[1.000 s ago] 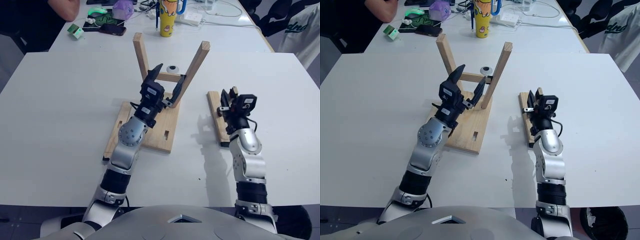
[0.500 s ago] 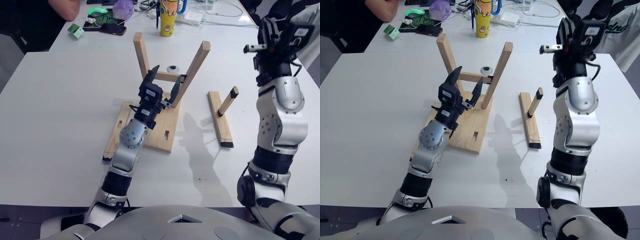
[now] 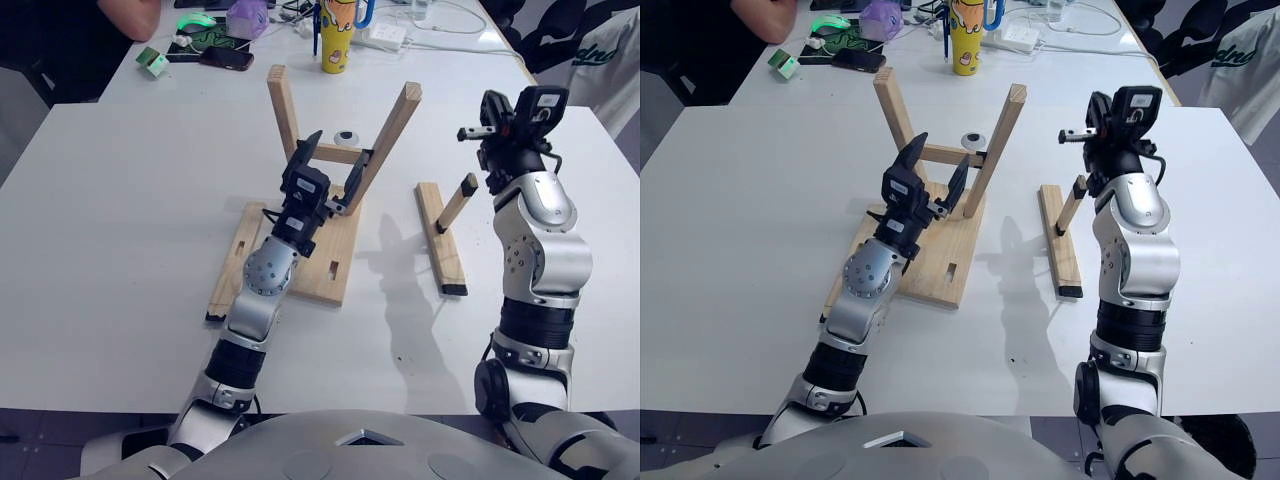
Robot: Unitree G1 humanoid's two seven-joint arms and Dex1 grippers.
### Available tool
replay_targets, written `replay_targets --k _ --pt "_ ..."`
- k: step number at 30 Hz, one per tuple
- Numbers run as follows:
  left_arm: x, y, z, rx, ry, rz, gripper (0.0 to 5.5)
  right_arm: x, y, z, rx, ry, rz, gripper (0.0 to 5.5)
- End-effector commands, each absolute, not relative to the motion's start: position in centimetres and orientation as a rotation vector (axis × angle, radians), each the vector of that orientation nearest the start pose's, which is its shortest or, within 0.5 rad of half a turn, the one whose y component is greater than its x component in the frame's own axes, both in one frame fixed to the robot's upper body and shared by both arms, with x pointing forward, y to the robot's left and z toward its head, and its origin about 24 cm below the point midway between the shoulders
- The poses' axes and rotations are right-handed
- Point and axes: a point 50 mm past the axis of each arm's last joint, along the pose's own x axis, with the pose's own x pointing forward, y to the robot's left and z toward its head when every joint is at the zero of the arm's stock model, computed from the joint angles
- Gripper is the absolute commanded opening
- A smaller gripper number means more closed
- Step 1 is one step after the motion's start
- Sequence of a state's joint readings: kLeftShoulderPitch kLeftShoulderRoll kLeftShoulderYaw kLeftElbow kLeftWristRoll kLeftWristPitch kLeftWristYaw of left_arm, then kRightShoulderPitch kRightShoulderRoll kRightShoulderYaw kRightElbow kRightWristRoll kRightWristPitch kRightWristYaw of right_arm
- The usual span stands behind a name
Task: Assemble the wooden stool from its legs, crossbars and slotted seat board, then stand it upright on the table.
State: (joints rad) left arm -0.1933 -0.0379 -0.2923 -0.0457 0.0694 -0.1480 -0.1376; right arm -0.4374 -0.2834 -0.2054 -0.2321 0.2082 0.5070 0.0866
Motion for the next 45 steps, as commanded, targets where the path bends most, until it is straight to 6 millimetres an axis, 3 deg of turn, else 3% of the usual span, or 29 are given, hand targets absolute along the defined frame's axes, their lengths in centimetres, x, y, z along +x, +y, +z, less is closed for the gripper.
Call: replay_targets --k 1,3,6,7,8,13,21,27,34,36,38,39,40,42,43,44,45 --pt "26.6 4.7 11.9 0.036 -0.41 -0.473 3.58 30.4 -19.5 21.7 -0.12 -0.348 0.048 0.02" --pt "26.6 4.7 11.7 0.035 -0.406 -0.471 3.58 30.9 -20.1 18.2 -0.126 -0.179 0.01 0.02" --pt "26.8 4.4 12.2 0.026 -0.419 -0.48 3.58 30.0 -22.0 8.6 -0.013 0.257 -0.074 0.02" --pt "26.8 4.4 12.5 0.023 -0.427 -0.482 3.58 29.4 -22.3 6.8 0.032 0.345 -0.089 0.02" --pt "26.9 4.5 12.7 0.022 -0.433 -0.48 3.58 29.3 -22.3 6.4 0.053 0.363 -0.09 0.02" --pt "27.0 5.1 12.9 0.027 -0.439 -0.464 3.58 30.3 -21.4 9.2 0.066 0.268 -0.036 0.02" --pt "27.2 5.5 12.6 0.035 -0.427 -0.451 3.58 30.4 -21.2 10.1 0.019 0.229 -0.03 0.02" --pt "27.2 5.2 12.7 0.024 -0.429 -0.464 3.58 31.0 -20.8 15.1 -0.041 -0.098 0.007 0.02" --pt "27.0 5.2 12.7 0.013 -0.426 -0.462 3.58 29.5 -19.3 23.9 -0.098 -0.539 0.044 0.02" --pt "26.9 5.3 12.7 0.013 -0.426 -0.46 3.58 29.3 -19.1 24.5 -0.121 -0.564 0.035 0.02" --pt "26.9 5.4 12.6 0.011 -0.422 -0.457 3.58 29.6 -19.5 22.9 -0.13 -0.498 0.013 0.02" --pt "26.8 5.4 12.6 0.01 -0.421 -0.458 3.58 30.0 -19.9 20.9 -0.127 -0.396 -0.006 0.02" --pt "26.9 5.4 12.7 0.01 -0.421 -0.457 3.58 30.4 -20.2 18.6 -0.122 -0.284 -0.018 0.02" --pt "26.9 5.4 12.8 0.012 -0.423 -0.462 3.58 30.7 -20.5 10.7 -0.077 0.168 0.005 0.02" --pt "26.9 5.5 12.9 0.014 -0.425 -0.462 3.58 30.0 -20.8 7.9 -0.057 0.318 0.005 0.02" --pt "27.0 5.6 12.9 0.017 -0.425 -0.464 3.58 29.2 -20.5 5.8 -0.019 0.457 0.041 0.02" --pt "27.0 5.8 13.0 0.017 -0.427 -0.461 3.58 29.1 -20.3 5.9 -0.025 0.449 0.048 0.02"
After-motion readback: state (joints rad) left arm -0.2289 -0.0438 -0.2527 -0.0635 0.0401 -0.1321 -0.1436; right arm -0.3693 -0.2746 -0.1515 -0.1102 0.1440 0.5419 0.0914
